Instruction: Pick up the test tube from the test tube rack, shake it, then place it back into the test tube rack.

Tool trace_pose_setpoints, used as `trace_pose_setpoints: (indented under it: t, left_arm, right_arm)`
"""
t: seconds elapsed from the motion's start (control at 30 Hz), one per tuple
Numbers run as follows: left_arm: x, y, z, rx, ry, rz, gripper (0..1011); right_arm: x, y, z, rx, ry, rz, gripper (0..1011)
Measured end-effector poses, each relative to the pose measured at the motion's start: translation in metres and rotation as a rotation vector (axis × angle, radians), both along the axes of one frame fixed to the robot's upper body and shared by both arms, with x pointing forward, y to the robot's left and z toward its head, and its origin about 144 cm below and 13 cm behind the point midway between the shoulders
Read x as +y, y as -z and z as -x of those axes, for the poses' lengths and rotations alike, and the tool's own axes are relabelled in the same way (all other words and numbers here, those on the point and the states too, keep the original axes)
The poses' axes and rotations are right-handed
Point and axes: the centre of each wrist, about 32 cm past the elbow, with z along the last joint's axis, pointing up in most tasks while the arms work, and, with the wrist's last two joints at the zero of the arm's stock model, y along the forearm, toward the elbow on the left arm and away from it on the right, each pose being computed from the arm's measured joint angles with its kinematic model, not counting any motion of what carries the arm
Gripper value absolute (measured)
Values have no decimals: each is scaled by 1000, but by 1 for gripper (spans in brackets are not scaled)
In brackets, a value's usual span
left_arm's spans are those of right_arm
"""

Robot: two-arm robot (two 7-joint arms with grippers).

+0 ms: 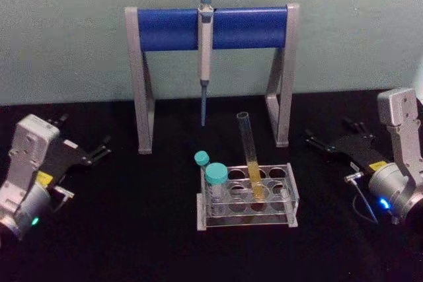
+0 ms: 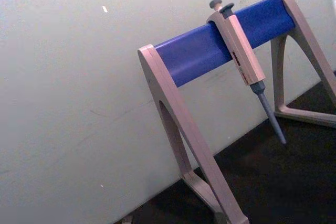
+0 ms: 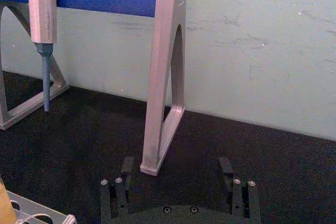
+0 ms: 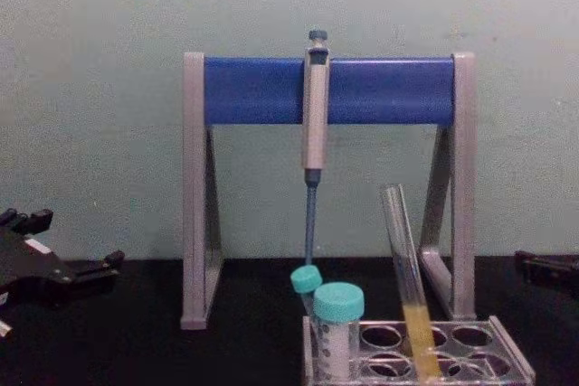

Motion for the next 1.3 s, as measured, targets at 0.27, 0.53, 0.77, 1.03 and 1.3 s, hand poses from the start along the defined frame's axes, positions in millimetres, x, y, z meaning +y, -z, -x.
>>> trace_pose_setpoints:
  t: [0.27,0.53,0.77,1.03,1.3]
  left_arm:
    - [0,0,0,0,0,0,1001]
    - [0,0,0,0,0,0,1001]
    - [0,0,0,0,0,0,1001]
    - [0,0,0,0,0,0,1001]
    - [0,0,0,0,0,0,1001]
  right_arm:
    - [0,0,0,0,0,-1,1000]
    - [0,0,0,0,0,-1,1000]
    - [0,0,0,0,0,-1,1000]
    - [0,0,0,0,0,0,1000]
    - [0,0,0,0,0,-1,1000]
